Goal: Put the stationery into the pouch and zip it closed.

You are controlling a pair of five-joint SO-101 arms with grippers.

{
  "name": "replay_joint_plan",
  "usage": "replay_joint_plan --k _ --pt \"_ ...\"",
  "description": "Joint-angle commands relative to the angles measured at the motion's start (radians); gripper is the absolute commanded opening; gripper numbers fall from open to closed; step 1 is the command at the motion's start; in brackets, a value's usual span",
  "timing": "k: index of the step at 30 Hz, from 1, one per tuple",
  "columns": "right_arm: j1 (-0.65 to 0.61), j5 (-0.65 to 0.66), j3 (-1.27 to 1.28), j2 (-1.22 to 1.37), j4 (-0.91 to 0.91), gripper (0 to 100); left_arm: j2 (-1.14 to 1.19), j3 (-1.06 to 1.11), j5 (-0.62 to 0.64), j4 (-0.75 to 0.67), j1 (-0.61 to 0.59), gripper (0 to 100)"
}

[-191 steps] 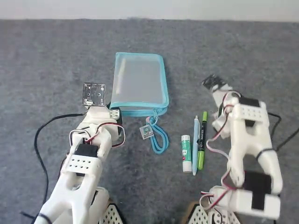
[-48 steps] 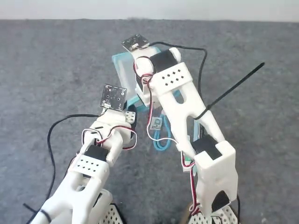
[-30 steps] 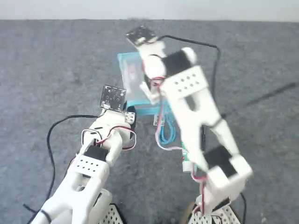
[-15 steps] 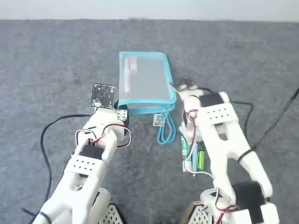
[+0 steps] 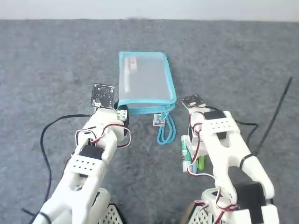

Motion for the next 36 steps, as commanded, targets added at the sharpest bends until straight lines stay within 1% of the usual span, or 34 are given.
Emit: replay_joint_plan --k 1,3,8,14,16,20,22,25,28,31,33,36 --pt "0.013 -0.002 -0.002 -0.054 -0.019 17.9 -0.006 -0.021 0.018 -0.011 -0.008 1" --pt "0.018 -0.002 0.0 -0.047 -0.019 17.7 -0.006 -0.021 0.018 -0.009 -0.008 1" --pt "0.087 -0.002 -0.008 0.077 -0.068 17.7 -0.006 -0.021 0.018 -0.009 -0.008 1" --pt "0.134 -0.002 -0.068 0.173 -0.067 17.5 -0.008 -0.021 0.018 -0.009 -0.008 1" --pt "0.156 -0.002 -0.069 0.171 -0.071 14.2 -0.006 -0.021 0.018 -0.009 -0.008 1" --pt "0.189 0.014 -0.095 0.171 -0.076 0.5 -0.006 -0.021 0.018 -0.009 -0.008 1" --pt "0.189 0.068 -0.098 0.171 -0.068 1.4 -0.006 -0.021 0.018 -0.009 -0.008 1" --pt "0.2 0.078 -0.101 0.163 -0.068 0.7 -0.008 -0.021 0.018 -0.009 -0.008 1" --pt "0.232 0.086 -0.103 0.079 -0.044 0.8 -0.008 -0.021 0.018 -0.009 -0.008 1" --pt "0.245 0.089 -0.124 -0.071 0.035 0.8 -0.006 -0.021 0.018 -0.009 -0.008 1" --pt "0.232 0.1 -0.14 -0.189 0.107 0.8 -0.005 -0.021 0.02 -0.009 -0.008 1" --pt "0.177 0.163 -0.172 -0.355 0.225 0.8 -0.005 -0.021 0.023 -0.009 -0.008 1"
